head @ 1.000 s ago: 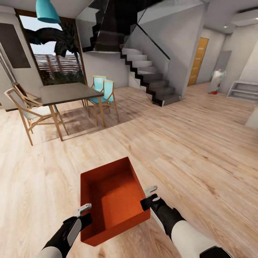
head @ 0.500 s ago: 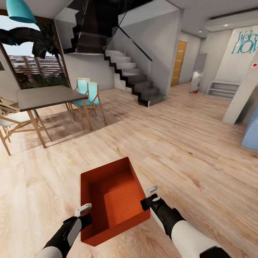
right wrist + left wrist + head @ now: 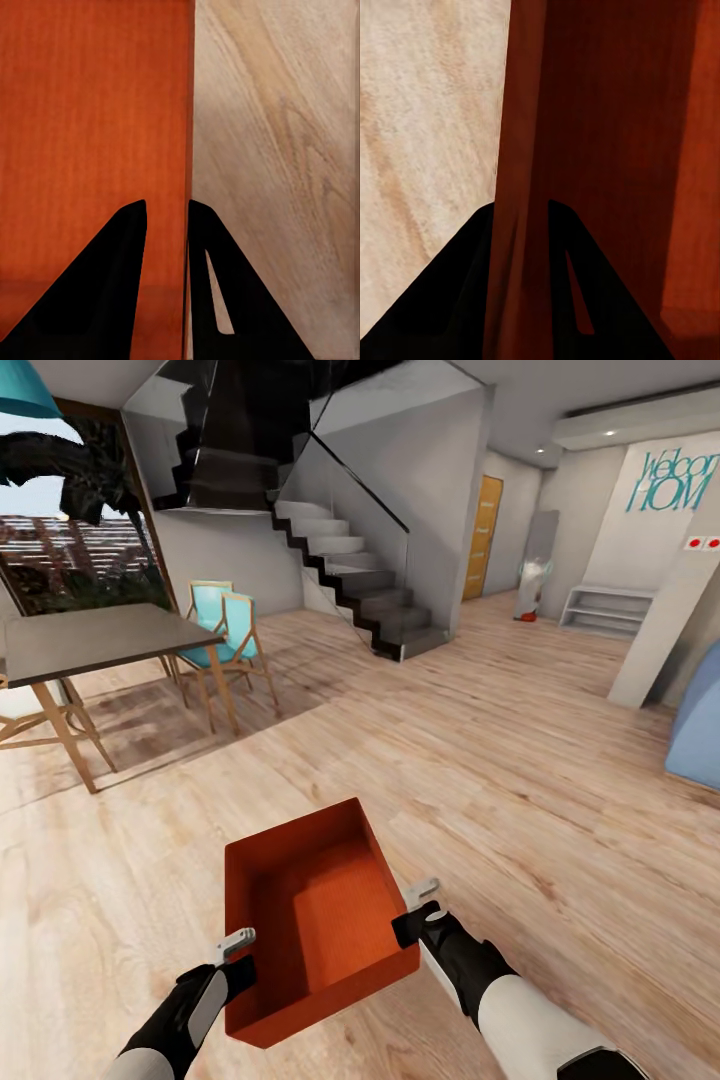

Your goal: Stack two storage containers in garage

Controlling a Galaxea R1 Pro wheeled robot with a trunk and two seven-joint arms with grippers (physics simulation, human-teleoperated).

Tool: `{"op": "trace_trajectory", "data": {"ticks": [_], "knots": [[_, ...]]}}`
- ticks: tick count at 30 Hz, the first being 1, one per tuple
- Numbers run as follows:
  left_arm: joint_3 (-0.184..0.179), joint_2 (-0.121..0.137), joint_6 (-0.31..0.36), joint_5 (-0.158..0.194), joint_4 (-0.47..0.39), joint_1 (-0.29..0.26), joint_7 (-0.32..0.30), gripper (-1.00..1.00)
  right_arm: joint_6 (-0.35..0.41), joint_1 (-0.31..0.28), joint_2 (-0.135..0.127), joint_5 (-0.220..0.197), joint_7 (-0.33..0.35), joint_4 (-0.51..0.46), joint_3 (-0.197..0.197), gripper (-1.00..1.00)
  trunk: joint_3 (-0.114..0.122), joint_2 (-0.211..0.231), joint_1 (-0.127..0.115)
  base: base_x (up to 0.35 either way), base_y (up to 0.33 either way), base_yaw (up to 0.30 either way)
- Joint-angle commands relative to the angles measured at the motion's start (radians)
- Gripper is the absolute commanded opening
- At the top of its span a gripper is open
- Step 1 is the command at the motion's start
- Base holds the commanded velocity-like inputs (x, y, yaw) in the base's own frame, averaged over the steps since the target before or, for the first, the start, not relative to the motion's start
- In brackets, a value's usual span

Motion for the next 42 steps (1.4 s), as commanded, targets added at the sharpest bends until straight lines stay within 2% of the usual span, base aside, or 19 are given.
{"op": "trace_trajectory", "data": {"ticks": [1,24,36,42], "knots": [[0.007,-0.002,0.02,0.062,0.0,-0.001,0.008,-1.0,-0.015,0.001,0.0,-0.013,0.023,-0.004,0.063,-1.0,-0.001,0.0,0.0,0.339,0.0,0.0],[0.007,-0.002,0.02,0.062,0.0,-0.001,0.008,-1.0,-0.014,0.001,0.006,-0.013,0.023,-0.007,0.063,-1.0,-0.03,0.0,0.0,0.339,0.0,0.051],[0.007,-0.002,0.02,0.062,0.0,-0.001,0.008,-1.0,-0.014,0.001,0.005,-0.013,0.023,-0.007,0.063,-1.0,-0.032,0.0,0.0,0.339,0.0,-0.005],[0.007,-0.002,0.02,0.062,0.0,-0.001,0.008,-1.0,-0.014,0.001,0.005,-0.013,0.023,-0.007,0.062,-1.0,-0.032,0.0,0.0,0.339,0.0,-0.183]]}}
